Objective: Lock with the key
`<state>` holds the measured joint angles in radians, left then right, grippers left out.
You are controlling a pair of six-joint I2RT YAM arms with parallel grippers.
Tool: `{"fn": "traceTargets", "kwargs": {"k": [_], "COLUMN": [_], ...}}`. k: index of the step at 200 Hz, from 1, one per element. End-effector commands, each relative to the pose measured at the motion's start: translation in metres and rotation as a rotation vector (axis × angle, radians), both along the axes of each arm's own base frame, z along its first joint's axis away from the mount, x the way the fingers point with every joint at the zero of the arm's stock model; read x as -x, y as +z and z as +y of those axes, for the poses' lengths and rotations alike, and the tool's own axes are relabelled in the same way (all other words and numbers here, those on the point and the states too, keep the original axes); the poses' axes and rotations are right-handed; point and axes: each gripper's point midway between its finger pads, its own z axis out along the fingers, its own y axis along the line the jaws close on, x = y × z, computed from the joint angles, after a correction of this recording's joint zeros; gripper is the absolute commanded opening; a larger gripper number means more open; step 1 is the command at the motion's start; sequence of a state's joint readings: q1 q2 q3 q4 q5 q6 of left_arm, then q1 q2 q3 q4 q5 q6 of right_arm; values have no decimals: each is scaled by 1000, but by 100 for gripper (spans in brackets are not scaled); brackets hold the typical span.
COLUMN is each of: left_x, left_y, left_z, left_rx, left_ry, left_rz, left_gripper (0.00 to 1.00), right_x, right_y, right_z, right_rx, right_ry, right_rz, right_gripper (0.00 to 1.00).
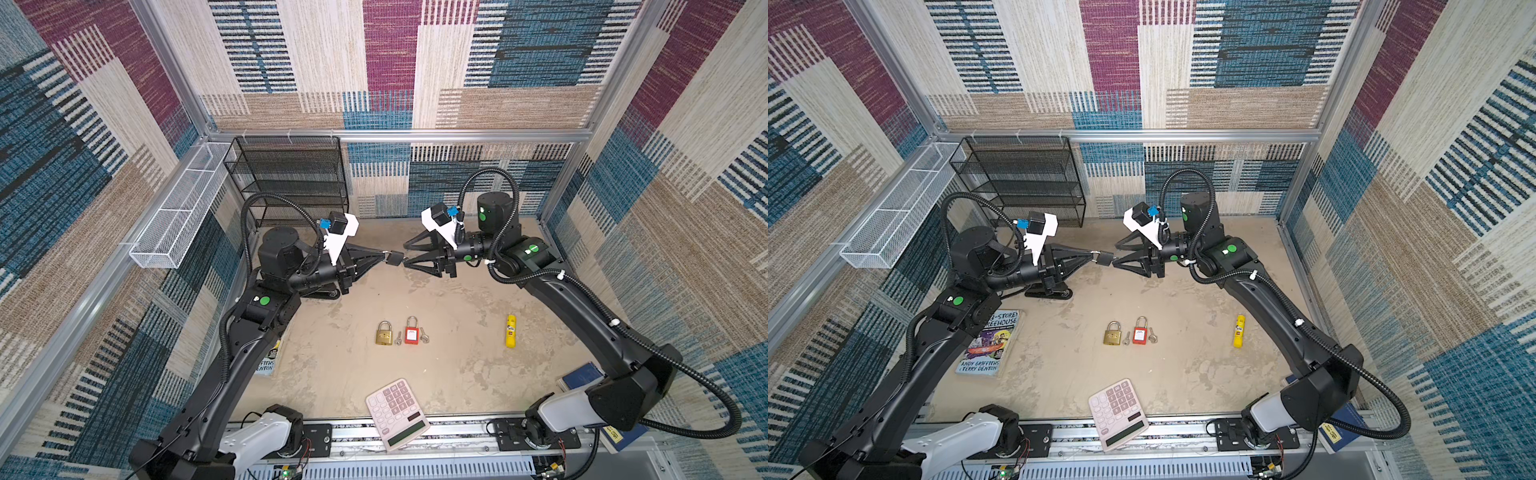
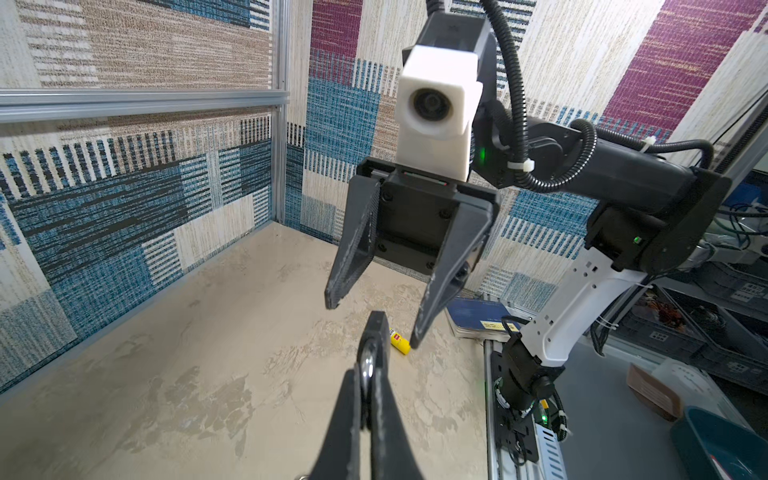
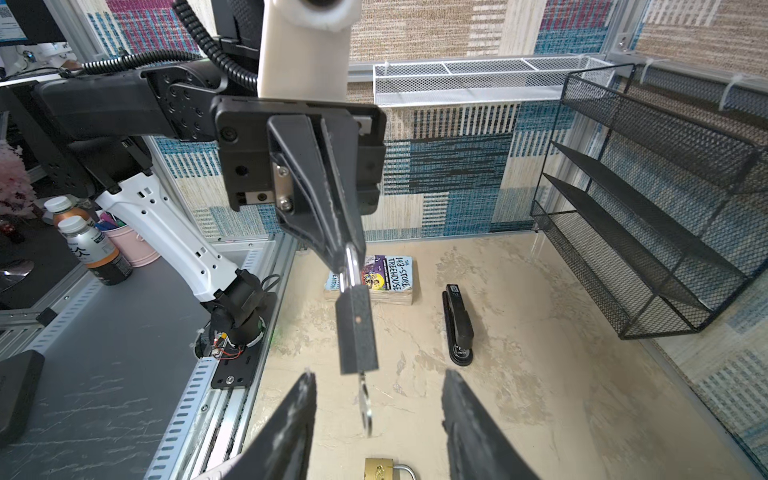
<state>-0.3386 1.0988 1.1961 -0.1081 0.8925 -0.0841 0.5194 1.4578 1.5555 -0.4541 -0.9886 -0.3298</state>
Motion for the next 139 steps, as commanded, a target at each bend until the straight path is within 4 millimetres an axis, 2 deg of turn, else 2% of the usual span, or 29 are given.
{"fn": "traceTargets", "kwargs": {"k": [1,38,108,139], "left_x": [0,0,0,0], "left_y": [12,12,10,9], "left_z": [2,2,2,3], "left_rx": [21,22,22,22], "left_ry": [11,12,9,13], "left_rz": [-36,-35,-35,-33], "left_gripper": [0,0,0,0], "right_x": [6,6,5,6], "right_y": [1,-5,-7,-8], "right_z": [0,0,5,6], "right_rx": [-6,1,-3,-5], "right_ry": [33,40,75,91], "right_rz": [-5,13,40,49], "right_gripper": [45,34,23,16]}}
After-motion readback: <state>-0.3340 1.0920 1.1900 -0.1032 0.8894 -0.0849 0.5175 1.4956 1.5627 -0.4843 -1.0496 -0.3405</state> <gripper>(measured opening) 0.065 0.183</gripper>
